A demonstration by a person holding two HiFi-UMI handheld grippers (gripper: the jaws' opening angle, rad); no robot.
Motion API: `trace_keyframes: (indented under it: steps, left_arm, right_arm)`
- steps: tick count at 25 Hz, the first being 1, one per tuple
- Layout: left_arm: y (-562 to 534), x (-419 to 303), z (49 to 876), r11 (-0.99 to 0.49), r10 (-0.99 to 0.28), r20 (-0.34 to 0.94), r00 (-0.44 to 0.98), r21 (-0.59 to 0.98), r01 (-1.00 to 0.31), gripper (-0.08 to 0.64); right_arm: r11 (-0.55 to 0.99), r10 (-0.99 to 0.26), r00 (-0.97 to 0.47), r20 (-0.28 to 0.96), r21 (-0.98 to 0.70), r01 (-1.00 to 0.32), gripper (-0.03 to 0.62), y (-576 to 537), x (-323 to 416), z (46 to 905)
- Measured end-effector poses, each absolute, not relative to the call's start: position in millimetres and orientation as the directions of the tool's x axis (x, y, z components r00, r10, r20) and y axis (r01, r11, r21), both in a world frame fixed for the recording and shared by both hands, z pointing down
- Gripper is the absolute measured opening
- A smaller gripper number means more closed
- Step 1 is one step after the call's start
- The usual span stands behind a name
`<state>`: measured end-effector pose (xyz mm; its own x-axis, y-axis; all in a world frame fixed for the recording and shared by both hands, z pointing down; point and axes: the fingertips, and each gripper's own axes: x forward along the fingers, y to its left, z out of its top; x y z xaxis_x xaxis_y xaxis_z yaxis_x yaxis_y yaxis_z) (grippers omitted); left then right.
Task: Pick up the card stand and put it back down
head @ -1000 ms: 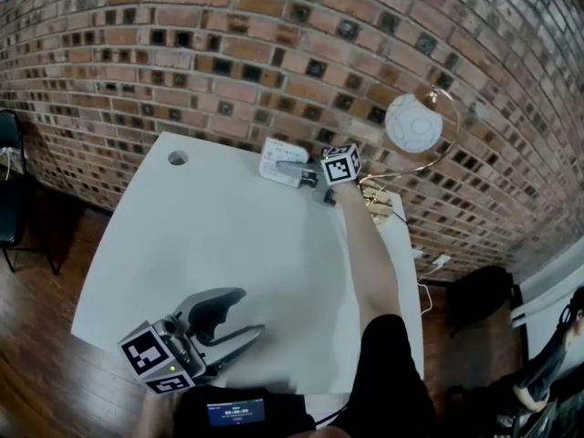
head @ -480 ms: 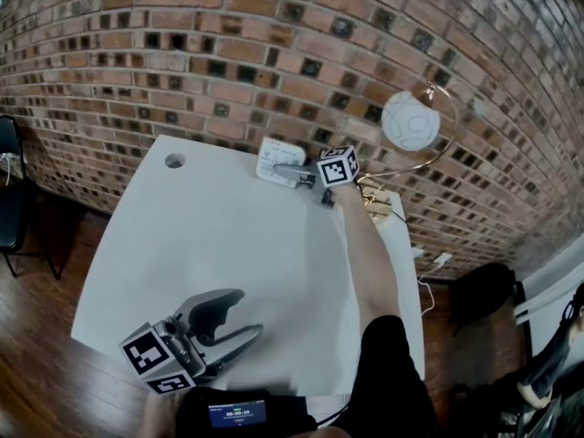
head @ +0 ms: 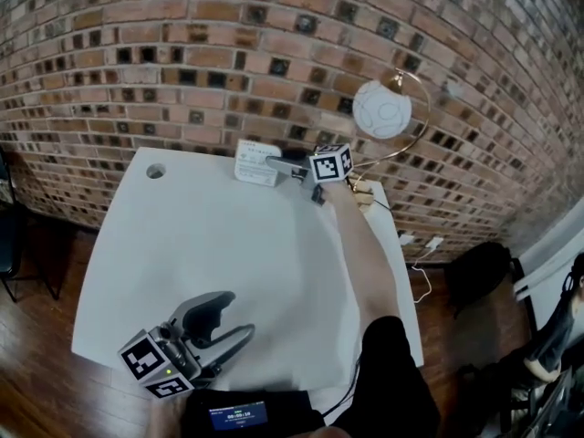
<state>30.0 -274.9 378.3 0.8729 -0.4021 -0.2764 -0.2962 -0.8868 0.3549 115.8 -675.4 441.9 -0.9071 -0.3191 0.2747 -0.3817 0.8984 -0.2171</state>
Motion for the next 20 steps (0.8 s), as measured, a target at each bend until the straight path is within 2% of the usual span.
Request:
trace_keyframes:
  steps: [6,11,17,20]
  left_arm:
    - [-269,41,371,-0.897,-0.383,-0.28,0.881,0.342,-0.281,0.252]
    - [-260,51,368,-0.902,-0.37,-0.279,0.886,0.335,-0.272,0.252]
    - [-251,55,368,-0.9,-0.376,-0.271,0.886,0.334,-0.28,0.252]
    - [-254,51,368,-0.895,-0.39,-0.267,0.881,0.334,-0.294,0.251]
  right_arm:
    - [0.881,-0.382,-0.889,0.253,-0.191,-0.433,0.192,-653,135,419]
    - [0.836,-0.478,-0.822,0.311,-0.126,-0.534,0.192,-655,150,419]
    - [0.822,-0.442,-0.793,0.42,-0.165,-0.546,0.19,-659,144,458]
    - [0.843,-0.397,-0.813,0.427,-0.18,-0.506,0.175,-656,135,470]
